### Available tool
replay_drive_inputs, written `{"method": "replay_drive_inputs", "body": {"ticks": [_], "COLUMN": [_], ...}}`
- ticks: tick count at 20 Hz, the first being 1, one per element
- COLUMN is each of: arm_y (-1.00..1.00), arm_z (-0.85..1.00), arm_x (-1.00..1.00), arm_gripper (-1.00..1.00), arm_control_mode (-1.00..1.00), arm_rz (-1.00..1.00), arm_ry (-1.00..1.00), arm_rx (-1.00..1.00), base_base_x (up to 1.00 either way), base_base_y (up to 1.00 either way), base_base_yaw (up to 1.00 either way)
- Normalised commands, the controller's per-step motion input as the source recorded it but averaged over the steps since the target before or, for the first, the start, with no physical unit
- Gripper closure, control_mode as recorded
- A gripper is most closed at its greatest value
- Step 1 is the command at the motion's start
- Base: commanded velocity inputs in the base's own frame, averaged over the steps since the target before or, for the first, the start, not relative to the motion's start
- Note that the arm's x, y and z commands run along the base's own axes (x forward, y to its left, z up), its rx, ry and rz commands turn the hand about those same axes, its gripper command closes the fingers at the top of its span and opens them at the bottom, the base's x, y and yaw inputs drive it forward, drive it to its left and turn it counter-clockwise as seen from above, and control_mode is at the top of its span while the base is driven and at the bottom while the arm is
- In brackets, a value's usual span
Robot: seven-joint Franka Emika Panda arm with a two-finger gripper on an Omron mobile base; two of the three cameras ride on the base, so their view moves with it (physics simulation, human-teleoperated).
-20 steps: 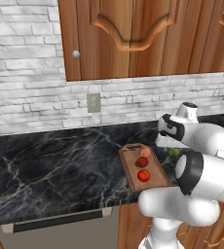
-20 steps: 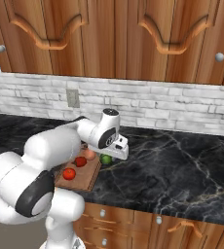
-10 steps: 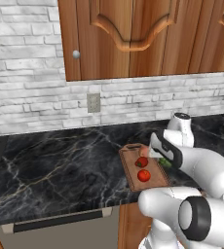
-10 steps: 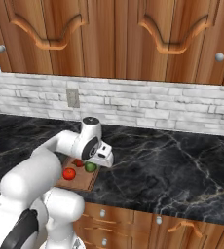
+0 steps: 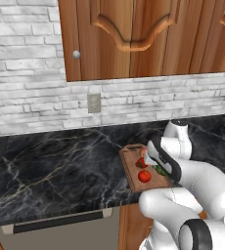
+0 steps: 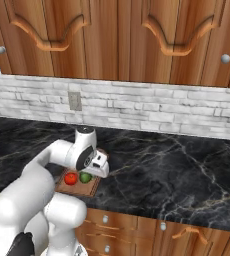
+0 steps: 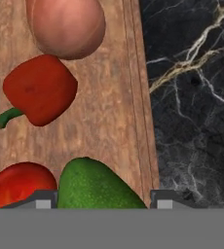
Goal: Place the avocado, onion, tomato, and bell pepper on the cutting board.
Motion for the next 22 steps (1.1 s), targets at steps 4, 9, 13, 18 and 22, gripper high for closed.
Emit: {"method": "replay_drive_inputs", "body": {"ticks": [4, 9, 13, 18, 22], "arm_y": [0.19, 0.02, 0.11, 0.04, 0.17], "arm_z": [-0.07, -0.25, -0.43, -0.52, -0.46], "arm_x": [-0.25, 0.0, 0.0, 0.0, 0.0], "arm_gripper": [1.0, 1.0, 1.0, 1.0, 1.0], "arm_control_mode": [-1.0, -1.0, -1.0, -1.0, -1.0], "arm_rz": [0.0, 0.0, 0.0, 0.0, 0.0], "arm_ry": [0.0, 0.02, 0.08, 0.05, 0.0], "arm_rx": [0.0, 0.0, 0.0, 0.0, 0.0], "base_base_x": [0.0, 0.0, 0.0, 0.0, 0.0], "base_base_y": [0.0, 0.0, 0.0, 0.0, 0.0], "base_base_yaw": [0.0, 0.0, 0.0, 0.0, 0.0]}}
